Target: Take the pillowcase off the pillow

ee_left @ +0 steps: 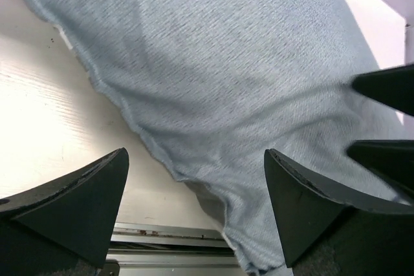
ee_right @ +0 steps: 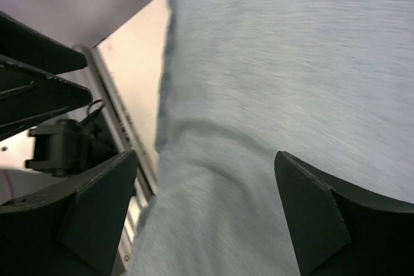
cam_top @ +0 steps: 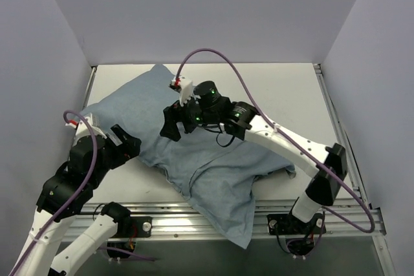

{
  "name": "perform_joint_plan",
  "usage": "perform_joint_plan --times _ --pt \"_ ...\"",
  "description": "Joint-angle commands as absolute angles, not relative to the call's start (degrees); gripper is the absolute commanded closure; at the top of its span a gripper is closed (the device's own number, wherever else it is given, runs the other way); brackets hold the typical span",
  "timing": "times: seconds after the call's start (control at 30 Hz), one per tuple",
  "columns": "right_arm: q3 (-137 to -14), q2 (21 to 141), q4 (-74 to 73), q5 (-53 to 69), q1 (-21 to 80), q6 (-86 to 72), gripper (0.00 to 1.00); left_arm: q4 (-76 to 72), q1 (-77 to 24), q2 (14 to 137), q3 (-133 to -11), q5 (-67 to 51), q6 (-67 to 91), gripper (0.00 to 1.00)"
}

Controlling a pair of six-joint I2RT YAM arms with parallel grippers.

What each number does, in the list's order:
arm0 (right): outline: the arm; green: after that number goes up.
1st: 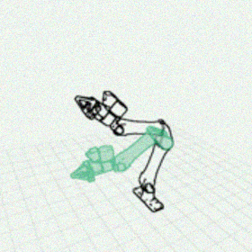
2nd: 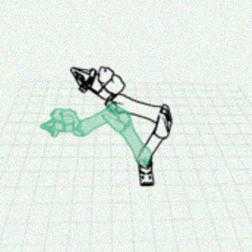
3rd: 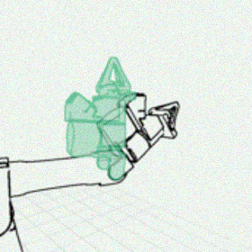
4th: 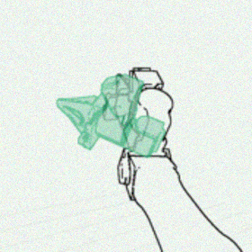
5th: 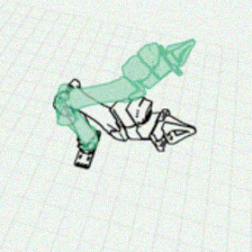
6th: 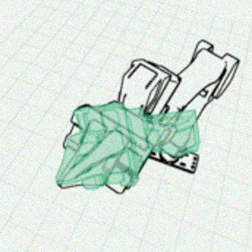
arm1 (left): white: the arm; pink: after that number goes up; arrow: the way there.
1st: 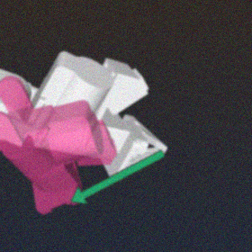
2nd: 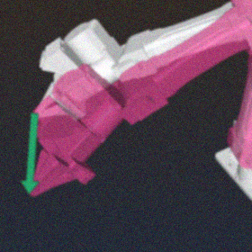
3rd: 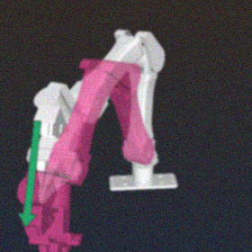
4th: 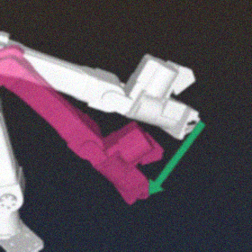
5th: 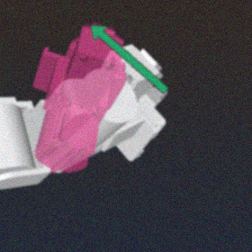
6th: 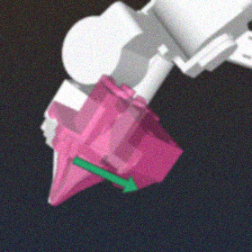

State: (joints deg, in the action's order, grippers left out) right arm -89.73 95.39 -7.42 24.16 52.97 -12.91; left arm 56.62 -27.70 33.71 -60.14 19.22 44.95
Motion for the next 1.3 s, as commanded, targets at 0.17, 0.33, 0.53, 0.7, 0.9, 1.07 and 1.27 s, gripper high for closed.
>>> perform_joint_plan --times 0.17,0.33,0.53,0.7,0.9,1.07,1.27 --pt "-77.7 79.4 -13.6 -1.9 49.6 -16.5 0.1 47.6 -27.4 40.6 -56.3 16.4 43.4 0.06" --pt "-64.4 72.3 -13.3 -2.5 45.9 -20.8 0.1 42.6 -27.2 43.9 -51.0 15.6 45.7 0.06" --pt "-50.7 69.5 -5.6 -0.6 46.0 -25.7 0.11 38.0 -26.2 45.4 -44.9 18.2 50.0 0.06" --pt "-48.6 75.3 3.7 -1.2 46.0 -25.6 0.12 31.4 -18.1 49.2 -41.9 14.9 48.5 0.06" --pt "-54.7 86.6 10.9 -4.7 46.2 -22.5 0.12 23.9 -8.2 58.3 -46.4 6.0 42.8 0.06" --pt "-60.7 92.0 12.6 -8.3 46.1 -22.1 0.12 22.9 -6.3 63.8 -54.6 0.5 36.4 0.06" --pt "-67.6 92.2 9.0 -12.1 45.9 -20.0 0.12 25.5 -6.4 60.6 -59.9 -6.8 29.7 0.06"
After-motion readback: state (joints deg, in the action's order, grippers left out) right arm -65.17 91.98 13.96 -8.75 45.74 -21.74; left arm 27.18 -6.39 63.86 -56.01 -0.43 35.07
